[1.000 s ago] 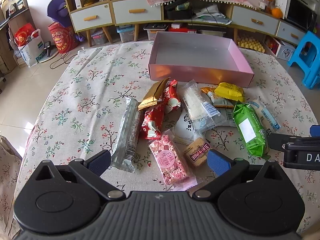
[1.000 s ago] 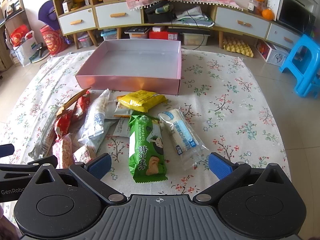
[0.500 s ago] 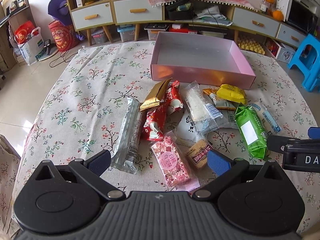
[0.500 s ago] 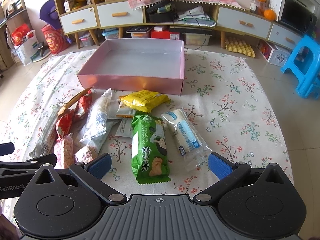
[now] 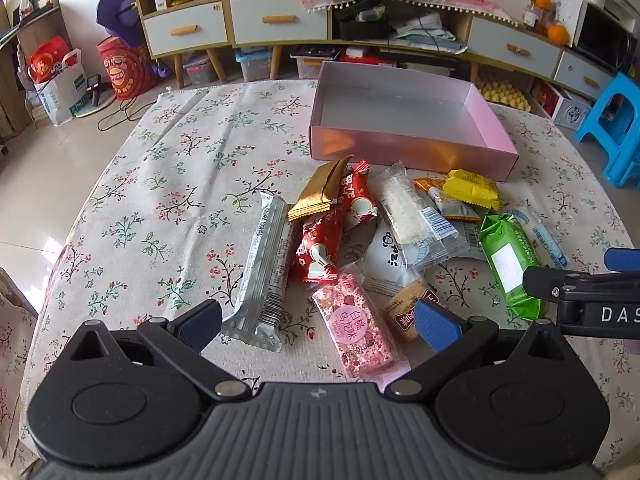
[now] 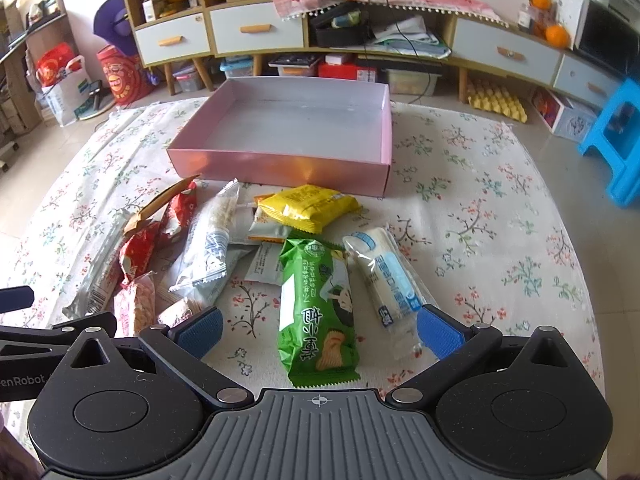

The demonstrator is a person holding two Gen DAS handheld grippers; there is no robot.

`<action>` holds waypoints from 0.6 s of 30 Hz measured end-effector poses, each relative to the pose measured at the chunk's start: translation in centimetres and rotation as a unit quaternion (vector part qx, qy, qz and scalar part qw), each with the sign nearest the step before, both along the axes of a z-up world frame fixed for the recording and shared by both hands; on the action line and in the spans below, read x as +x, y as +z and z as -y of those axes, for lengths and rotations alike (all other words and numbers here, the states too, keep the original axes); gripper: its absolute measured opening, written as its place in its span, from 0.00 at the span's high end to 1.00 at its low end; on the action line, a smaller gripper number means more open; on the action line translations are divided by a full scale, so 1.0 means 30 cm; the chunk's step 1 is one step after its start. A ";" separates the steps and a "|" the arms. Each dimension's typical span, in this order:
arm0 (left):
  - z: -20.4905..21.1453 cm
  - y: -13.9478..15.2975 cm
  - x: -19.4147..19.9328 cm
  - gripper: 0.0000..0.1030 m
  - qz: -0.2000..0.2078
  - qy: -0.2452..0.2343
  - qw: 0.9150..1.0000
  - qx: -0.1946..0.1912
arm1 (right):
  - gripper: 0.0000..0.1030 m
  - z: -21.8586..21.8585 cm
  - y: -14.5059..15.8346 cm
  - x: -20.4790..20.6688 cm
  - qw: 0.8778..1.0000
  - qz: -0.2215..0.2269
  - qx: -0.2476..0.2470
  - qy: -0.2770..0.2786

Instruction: Organize snacks

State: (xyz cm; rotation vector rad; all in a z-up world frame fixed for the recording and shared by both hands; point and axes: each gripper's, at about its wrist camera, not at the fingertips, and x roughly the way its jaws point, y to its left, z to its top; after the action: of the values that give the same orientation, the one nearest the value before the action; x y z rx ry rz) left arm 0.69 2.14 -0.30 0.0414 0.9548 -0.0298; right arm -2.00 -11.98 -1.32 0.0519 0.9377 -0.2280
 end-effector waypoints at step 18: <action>-0.028 0.002 0.006 0.00 0.010 0.003 1.000 -0.013 | 0.00 -0.005 0.002 0.004 1.000 0.001 -0.004 0.002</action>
State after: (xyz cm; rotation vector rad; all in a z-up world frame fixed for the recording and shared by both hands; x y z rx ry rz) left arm 0.86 2.99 -0.24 0.0149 0.9352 -0.0351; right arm -1.89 -11.82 -1.25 0.0425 0.9339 -0.2292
